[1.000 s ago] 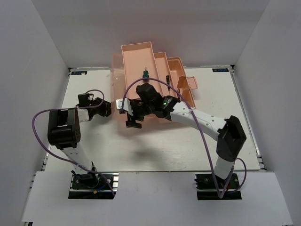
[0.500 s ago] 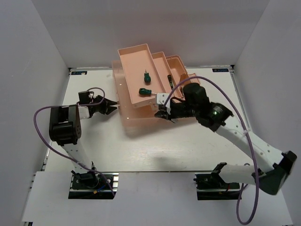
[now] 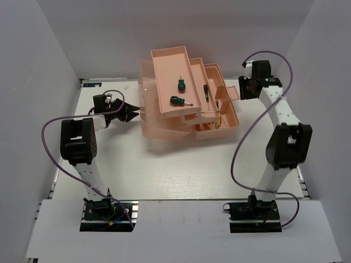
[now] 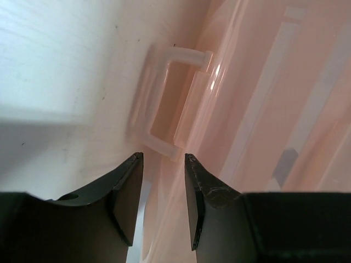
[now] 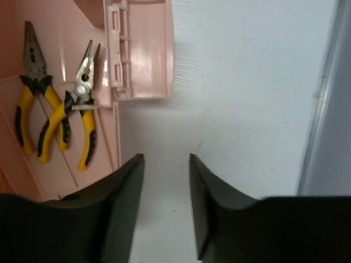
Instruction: Sort the tools into containers
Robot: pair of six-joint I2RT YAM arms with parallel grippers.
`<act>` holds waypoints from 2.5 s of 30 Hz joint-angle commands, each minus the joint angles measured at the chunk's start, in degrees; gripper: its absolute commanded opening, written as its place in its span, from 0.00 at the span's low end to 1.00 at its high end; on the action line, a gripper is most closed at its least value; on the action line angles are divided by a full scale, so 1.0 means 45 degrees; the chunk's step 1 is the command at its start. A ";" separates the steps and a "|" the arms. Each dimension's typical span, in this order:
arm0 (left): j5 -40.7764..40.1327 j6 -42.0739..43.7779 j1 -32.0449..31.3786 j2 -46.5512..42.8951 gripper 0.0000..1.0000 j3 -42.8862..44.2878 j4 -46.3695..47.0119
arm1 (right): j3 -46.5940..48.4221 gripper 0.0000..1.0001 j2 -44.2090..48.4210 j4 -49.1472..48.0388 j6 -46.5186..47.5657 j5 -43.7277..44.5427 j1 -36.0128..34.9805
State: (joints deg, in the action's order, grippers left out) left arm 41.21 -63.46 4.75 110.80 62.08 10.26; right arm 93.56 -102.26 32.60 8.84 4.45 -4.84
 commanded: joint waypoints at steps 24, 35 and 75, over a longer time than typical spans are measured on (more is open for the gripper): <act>0.2444 -0.1404 -0.3202 0.0846 0.47 0.5145 0.1722 | 0.1494 0.50 -0.3898 0.4396 0.1004 -0.9619 0.0451; 0.2444 -0.2030 -0.4553 0.1119 0.47 0.7278 0.1587 | 0.1886 0.65 -0.2730 0.3620 0.0322 -0.8493 0.0040; 0.1486 0.5157 -0.6270 -0.0210 0.57 0.4755 -0.5796 | 0.2276 0.60 -0.2569 -0.0311 -0.0910 -0.5793 0.0236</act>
State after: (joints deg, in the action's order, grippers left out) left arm 43.68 -41.89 -20.60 111.79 81.41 -18.00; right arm 101.30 -115.24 33.04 4.80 -16.58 -1.69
